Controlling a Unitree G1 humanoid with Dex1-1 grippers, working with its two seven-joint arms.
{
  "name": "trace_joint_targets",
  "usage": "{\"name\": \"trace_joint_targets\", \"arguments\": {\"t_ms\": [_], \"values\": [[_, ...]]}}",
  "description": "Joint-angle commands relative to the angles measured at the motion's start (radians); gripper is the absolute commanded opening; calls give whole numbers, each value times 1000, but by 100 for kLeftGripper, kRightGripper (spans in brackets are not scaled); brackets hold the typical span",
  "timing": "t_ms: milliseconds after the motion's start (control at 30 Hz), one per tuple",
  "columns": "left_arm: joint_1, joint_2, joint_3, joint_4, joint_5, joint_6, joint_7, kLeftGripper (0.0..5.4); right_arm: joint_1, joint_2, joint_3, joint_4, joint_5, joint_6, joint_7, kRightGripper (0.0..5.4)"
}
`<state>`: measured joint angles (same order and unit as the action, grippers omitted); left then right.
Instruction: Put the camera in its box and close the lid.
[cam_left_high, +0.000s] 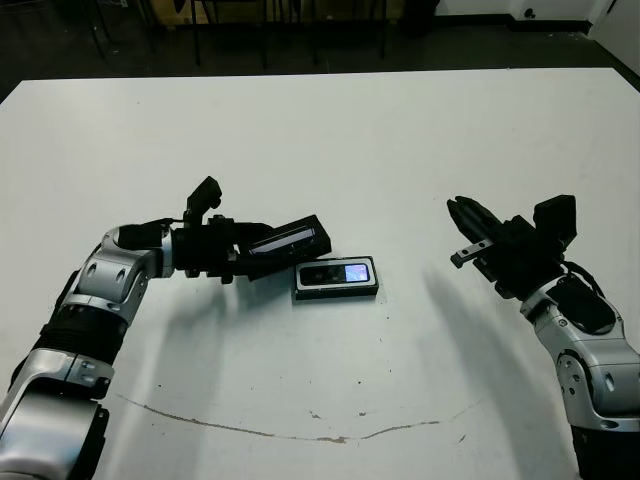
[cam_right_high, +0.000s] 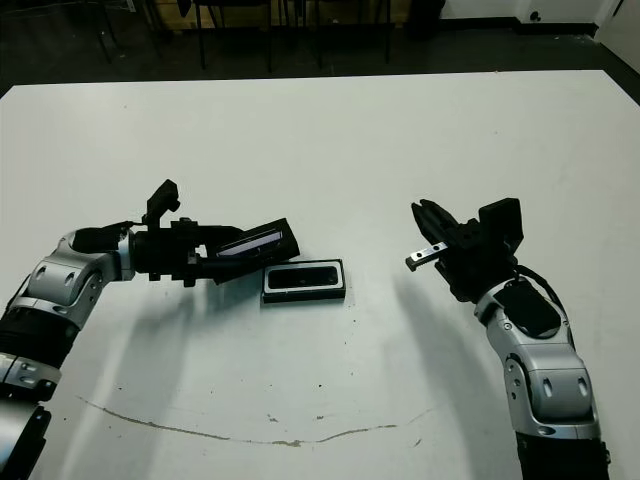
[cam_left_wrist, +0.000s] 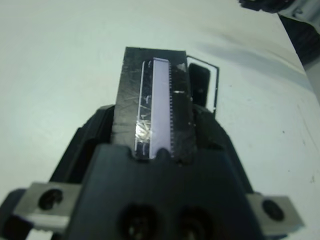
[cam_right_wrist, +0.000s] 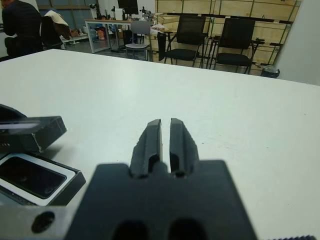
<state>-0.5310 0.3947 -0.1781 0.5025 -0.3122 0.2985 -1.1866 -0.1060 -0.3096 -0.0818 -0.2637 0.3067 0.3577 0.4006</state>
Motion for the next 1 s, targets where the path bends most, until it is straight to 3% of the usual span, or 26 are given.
{"name": "trace_joint_targets", "arguments": {"t_ms": [33, 367, 1000], "values": [[-18, 4, -4, 42, 30, -7, -14, 275, 19, 2, 0, 5, 2, 18, -7, 0], [-100, 2, -42, 127, 68, 68, -102, 275, 20, 1, 5, 22, -7, 2, 0, 0], [-124, -20, -75, 133, 103, 67, -175, 275, 29, -5, 6, 12, -16, 13, -6, 0]]}}
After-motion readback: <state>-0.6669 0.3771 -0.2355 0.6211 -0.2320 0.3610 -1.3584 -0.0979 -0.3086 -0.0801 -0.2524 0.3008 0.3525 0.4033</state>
